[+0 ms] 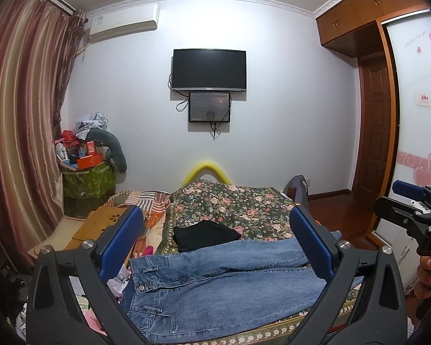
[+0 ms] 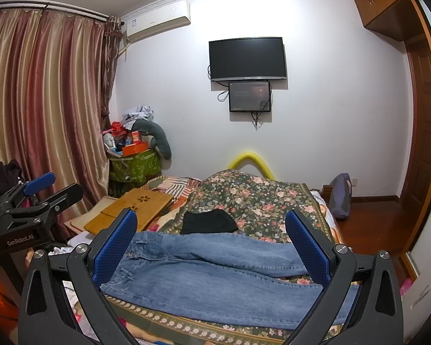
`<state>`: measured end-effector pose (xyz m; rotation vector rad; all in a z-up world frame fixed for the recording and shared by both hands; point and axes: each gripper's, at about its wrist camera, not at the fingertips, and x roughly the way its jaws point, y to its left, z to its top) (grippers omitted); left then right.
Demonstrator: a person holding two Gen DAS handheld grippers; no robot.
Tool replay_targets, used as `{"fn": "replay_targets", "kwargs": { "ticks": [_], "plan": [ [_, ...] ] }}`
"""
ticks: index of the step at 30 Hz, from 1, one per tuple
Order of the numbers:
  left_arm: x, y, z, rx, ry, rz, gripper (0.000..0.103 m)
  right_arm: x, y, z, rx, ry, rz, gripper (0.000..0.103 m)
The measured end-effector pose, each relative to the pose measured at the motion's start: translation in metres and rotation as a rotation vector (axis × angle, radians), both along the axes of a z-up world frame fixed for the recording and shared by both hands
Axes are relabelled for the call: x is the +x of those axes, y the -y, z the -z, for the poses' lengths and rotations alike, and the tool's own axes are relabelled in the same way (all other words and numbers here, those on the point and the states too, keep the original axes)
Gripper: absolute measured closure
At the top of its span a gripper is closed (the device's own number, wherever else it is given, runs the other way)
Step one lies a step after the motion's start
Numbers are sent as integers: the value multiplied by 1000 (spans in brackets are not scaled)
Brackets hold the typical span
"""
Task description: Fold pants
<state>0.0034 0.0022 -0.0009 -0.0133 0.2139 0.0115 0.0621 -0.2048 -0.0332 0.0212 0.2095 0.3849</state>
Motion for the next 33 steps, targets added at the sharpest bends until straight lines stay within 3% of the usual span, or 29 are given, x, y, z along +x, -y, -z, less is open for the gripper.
{"fn": "replay_targets", "kwargs": {
  "ticks": [33],
  "plan": [
    [2, -3, 0, -3, 13, -7, 0, 3, -3, 0, 3, 2, -26, 0]
  ]
}}
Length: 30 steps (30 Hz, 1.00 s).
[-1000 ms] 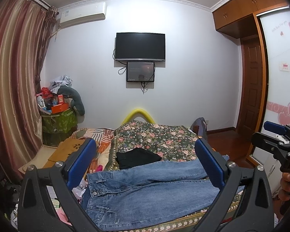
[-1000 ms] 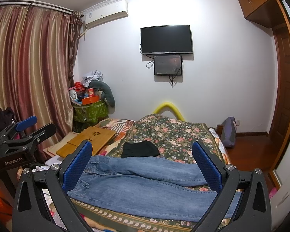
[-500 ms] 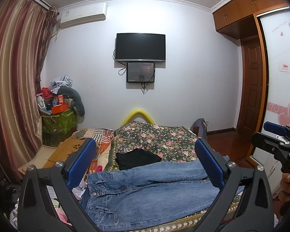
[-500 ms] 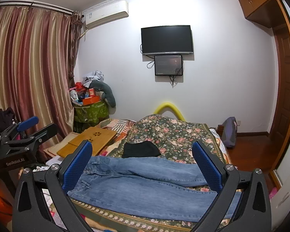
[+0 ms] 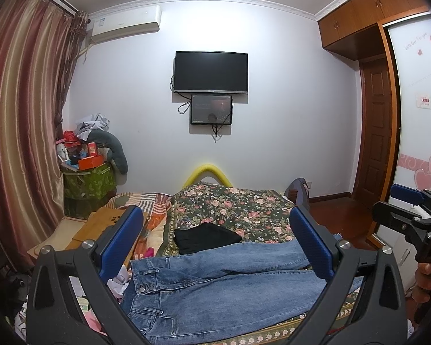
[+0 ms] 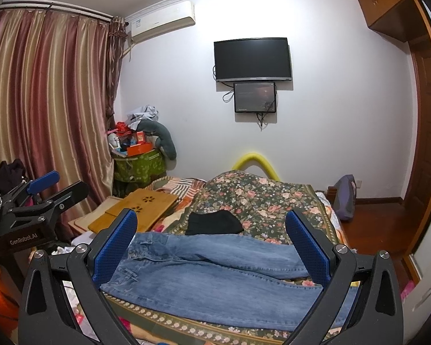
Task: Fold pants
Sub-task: 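Grasp the jeans waistband with the left tool while the right tool grasps the leg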
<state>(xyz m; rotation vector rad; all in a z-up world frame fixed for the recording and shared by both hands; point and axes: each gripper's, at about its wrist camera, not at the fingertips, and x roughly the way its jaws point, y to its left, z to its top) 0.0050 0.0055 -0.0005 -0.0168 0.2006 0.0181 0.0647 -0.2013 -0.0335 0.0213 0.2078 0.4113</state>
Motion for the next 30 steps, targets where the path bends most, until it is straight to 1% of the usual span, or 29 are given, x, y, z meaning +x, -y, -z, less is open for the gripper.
{"fn": "replay_targets", "kwargs": {
  "ticks": [12, 20, 24, 26, 30],
  "plan": [
    [2, -1, 4, 0, -8, 1, 0, 1, 0, 2, -2, -5, -1, 0],
    [14, -4, 10, 3, -28, 2, 0, 9, -4, 5, -4, -24, -1, 0],
    [31, -11, 14, 6, -52, 2, 0, 21, -4, 10, -21, -32, 17, 0],
    [44, -19, 18, 10, -70, -6, 0, 36, -4, 16, -43, -50, 34, 0],
    [85, -42, 30, 29, -128, -50, 0, 67, -1, 30, -74, -89, 47, 0]
  ]
}}
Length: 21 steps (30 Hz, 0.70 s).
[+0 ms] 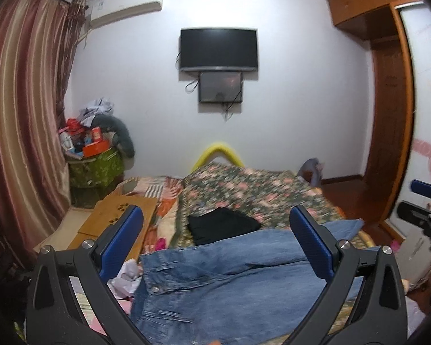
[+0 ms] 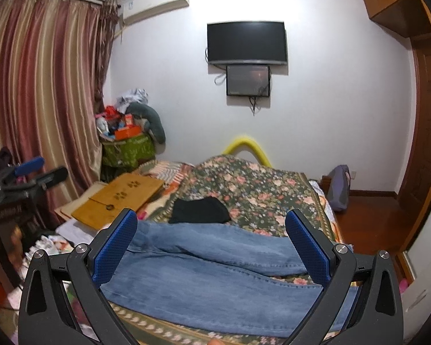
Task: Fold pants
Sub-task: 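Grasp the jeans waistband with the left tool while the right tool grasps the leg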
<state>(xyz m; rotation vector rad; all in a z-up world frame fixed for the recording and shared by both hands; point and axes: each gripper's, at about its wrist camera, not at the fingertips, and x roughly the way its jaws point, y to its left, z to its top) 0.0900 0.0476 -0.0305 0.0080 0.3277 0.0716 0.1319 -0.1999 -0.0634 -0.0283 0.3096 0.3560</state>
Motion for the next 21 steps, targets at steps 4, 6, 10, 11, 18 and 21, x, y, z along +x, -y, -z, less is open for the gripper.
{"fn": "replay_targets", "kwargs": {
  "ticks": [4, 6, 10, 11, 18, 21],
  "plan": [
    [51, -36, 22, 12, -75, -64, 0, 39, 2, 16, -38, -38, 20, 0],
    [77, -54, 34, 13, -120, -92, 0, 58, 3, 23, -62, -45, 30, 0],
    [130, -92, 71, -2, -227, -152, 0, 100, 2, 44, -102, -74, 24, 1],
    [144, -101, 83, -5, -255, -162, 0, 111, 2, 50, -108, -83, 19, 1],
    [215, -148, 164, 9, -428, -234, 0, 181, -3, 97, -167, -150, -18, 0],
    [235, -164, 193, -6, -480, -253, 0, 210, -8, 115, -199, -198, -51, 1]
  ]
}}
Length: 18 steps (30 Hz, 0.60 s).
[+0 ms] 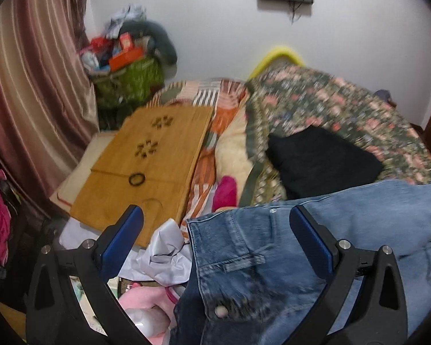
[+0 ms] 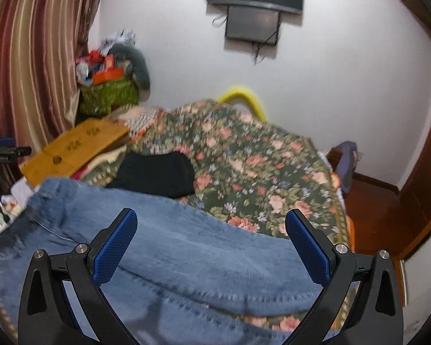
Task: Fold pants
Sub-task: 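Grasp the jeans waistband with the left tool while the right tool grasps the leg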
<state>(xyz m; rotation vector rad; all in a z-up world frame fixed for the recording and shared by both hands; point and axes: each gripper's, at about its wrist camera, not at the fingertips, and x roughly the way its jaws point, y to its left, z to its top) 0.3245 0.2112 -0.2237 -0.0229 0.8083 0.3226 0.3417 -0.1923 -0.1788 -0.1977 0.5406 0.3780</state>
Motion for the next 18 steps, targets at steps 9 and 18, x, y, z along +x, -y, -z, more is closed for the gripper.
{"fn": "replay_targets", "kwargs": {
  "ticks": [9, 18],
  "plan": [
    [39, -53, 75, -146, -172, -54, 39, 98, -16, 59, -25, -212, -107, 6],
    [47, -80, 116, -385, -236, -109, 42, 141, -41, 95, -106, -340, -243, 28]
  ]
}}
